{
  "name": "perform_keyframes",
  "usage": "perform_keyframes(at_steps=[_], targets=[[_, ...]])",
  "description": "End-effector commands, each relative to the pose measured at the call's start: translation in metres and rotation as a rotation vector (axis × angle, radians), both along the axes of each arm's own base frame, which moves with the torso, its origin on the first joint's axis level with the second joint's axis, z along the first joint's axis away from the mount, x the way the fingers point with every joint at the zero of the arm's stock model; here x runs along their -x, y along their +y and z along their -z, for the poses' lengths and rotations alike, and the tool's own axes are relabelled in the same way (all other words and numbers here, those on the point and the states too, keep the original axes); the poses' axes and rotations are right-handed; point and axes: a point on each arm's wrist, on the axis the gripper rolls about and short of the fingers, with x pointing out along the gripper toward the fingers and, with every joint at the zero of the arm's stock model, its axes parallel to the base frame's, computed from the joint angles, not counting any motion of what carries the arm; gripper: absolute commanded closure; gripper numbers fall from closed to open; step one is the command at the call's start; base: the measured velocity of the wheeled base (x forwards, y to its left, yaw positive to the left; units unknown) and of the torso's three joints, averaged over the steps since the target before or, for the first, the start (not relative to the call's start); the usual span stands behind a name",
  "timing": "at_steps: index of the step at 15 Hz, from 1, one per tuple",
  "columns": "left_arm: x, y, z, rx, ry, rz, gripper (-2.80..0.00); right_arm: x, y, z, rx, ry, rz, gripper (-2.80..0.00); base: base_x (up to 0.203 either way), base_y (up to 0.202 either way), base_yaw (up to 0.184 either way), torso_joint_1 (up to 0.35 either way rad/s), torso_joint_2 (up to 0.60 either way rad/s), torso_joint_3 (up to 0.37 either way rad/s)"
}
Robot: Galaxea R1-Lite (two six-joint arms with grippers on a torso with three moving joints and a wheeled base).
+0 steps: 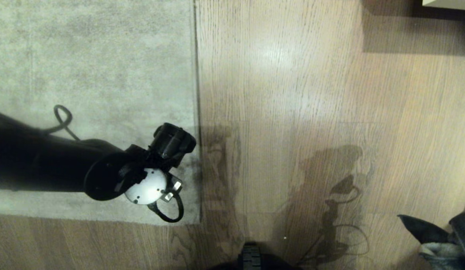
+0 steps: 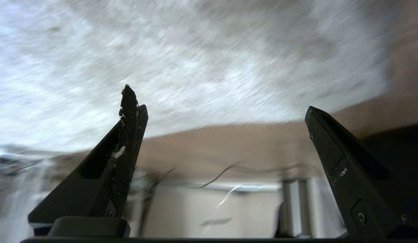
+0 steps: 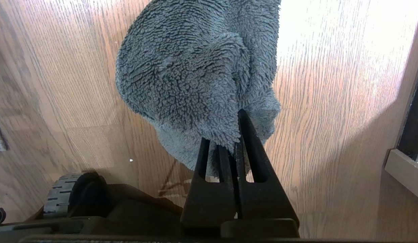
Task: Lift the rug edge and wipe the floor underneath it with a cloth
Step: Lift up the carpet
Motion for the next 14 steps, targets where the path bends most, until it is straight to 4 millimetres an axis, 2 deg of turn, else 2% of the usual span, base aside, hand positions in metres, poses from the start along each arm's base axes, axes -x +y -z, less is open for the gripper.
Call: perform_keyframes(at_steps=[1,4,9,14], targets=[[-0.004,-0.003,-0.007,-0.019,0.004,-0.005,-2.80,0.000,0.000,0.000,0.000,0.001,0.000,0.00,0.000,0.000,0.000,0.000,0.00,0.000],[-0.006,-0.013,-0.017,-0.002,-0.034,0.011,-2.80,0.000,0.000,0.000,0.000,0.002,0.000,0.00,0.000,0.000,0.000,0.000,0.00,0.000],[-0.028,-0.038,-0.017,0.002,-0.078,0.022,-2.80,0.000,0.000,0.000,0.000,0.001,0.000,0.00,0.000,0.000,0.000,0.000,0.00,0.000],[-0.036,-0.063,-0.015,-0.165,-0.146,-0.002,-2.80,0.000,0.000,0.000,0.000,0.002,0.000,0.00,0.000,0.000,0.000,0.000,0.00,0.000]])
